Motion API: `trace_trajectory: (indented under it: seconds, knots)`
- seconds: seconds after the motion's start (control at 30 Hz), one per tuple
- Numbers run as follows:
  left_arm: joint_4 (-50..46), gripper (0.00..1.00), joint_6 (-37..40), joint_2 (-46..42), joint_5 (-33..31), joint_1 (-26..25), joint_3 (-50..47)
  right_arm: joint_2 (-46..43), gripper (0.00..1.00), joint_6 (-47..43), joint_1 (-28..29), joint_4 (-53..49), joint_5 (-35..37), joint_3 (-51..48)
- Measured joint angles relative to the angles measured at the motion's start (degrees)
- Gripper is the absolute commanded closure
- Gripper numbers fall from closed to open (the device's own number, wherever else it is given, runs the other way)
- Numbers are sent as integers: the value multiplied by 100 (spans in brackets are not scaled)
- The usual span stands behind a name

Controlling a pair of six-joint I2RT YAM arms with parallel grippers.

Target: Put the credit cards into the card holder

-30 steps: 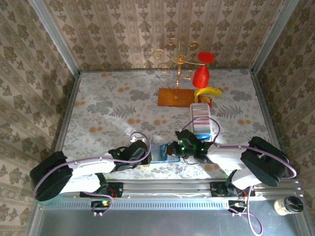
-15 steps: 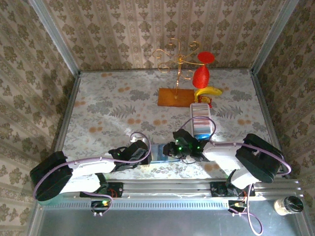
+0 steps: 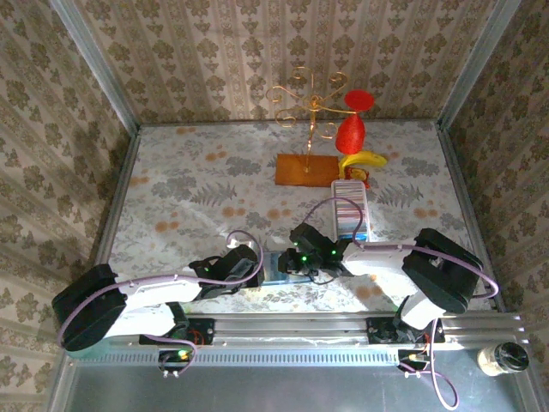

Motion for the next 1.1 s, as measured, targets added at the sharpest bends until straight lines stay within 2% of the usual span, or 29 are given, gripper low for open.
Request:
trace_trajectory:
  seconds: [0.13, 0.2, 0.27, 0.6, 0.7, 0.8, 1.1]
  knots:
    - [0, 82, 0, 0, 0, 0, 0, -2, 71, -83, 4, -210, 87, 76]
    - [0, 82, 0, 0, 0, 0, 0, -4, 81, -138, 4, -313, 151, 92]
    - [-2, 82, 0, 0, -2, 0, 0, -4, 85, -166, 4, -369, 175, 92]
    - [-2, 83, 0, 0, -2, 0, 0, 76, 86, -168, 101, -422, 173, 310]
    - [-2, 83, 0, 0, -2, 0, 0, 103, 78, -164, 129, -435, 173, 352]
    - [-2, 83, 0, 0, -2, 0, 0, 122, 77, -188, 153, -479, 177, 380]
    - [-2, 84, 0, 0, -2, 0, 0, 122, 83, -260, 170, -758, 341, 391]
